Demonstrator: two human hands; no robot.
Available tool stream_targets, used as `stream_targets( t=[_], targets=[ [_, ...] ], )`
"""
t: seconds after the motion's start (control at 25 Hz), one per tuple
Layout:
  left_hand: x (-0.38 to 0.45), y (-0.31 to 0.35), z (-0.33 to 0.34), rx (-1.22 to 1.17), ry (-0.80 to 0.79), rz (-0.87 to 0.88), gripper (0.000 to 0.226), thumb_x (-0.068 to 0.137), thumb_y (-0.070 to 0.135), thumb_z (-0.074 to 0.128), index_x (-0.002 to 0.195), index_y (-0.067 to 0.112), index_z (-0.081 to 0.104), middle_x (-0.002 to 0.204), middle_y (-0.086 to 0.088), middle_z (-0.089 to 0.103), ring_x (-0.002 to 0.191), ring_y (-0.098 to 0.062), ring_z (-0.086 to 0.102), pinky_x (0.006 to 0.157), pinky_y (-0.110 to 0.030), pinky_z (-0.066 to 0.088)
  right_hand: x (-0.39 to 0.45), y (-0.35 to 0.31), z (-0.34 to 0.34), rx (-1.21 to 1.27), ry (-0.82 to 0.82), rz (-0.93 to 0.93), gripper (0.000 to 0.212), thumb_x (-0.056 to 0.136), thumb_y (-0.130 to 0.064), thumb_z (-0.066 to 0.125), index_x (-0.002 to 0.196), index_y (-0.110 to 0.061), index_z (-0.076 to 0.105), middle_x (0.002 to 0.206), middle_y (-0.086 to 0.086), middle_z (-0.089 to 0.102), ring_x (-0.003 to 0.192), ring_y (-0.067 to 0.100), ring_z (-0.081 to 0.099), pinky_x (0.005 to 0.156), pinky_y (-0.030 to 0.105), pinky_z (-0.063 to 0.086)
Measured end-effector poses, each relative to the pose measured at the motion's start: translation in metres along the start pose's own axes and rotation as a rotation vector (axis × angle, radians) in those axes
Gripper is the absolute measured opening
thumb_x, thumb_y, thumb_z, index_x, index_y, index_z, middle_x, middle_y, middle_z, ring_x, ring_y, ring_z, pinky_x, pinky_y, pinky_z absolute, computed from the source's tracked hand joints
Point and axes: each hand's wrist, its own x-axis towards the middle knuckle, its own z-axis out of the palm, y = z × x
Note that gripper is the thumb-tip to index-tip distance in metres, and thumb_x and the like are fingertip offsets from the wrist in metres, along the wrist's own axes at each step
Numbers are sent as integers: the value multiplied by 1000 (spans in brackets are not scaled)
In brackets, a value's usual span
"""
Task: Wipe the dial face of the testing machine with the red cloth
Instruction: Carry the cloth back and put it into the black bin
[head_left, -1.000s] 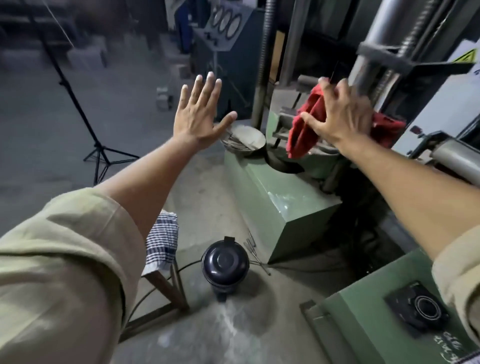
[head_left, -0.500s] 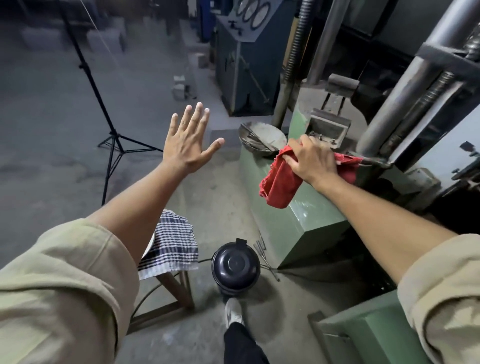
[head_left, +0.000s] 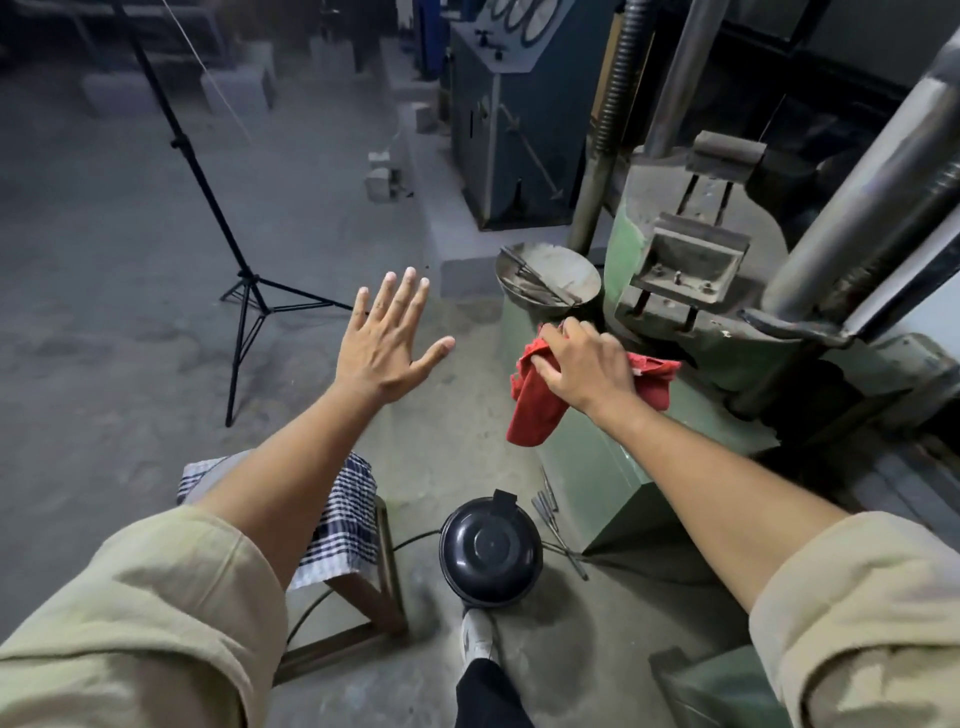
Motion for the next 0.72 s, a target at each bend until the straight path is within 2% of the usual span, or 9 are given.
stream_targets(
  t=[0.28,0.48,0.72],
  targets=[
    [-24,17,100,-28,-152,4,92,96,81,14,169,26,3,177,2,-3,164,-20,-6,133,-50,-2,-41,-23,101,123,-189,4,33,101,-47,55,121,-21,60,110,7,61,103,30,61,81,44,52],
    [-49,20,163,-46,-266,-13,92,96,81,16,168,27,0,177,3,-6,164,-20,-7,133,-49,-2,-72,-43,168,179,-298,2,33,99,-43,58,123,-21,62,109,7,62,103,30,63,83,45,53],
    [-72,14,236,-61,-425,-38,94,94,83,5,167,27,-7,175,2,-14,162,-21,-15,133,-50,-5,-100,-67,248,224,-464,-41,35,97,-38,60,128,-22,60,111,7,63,106,29,64,83,45,54]
  ],
)
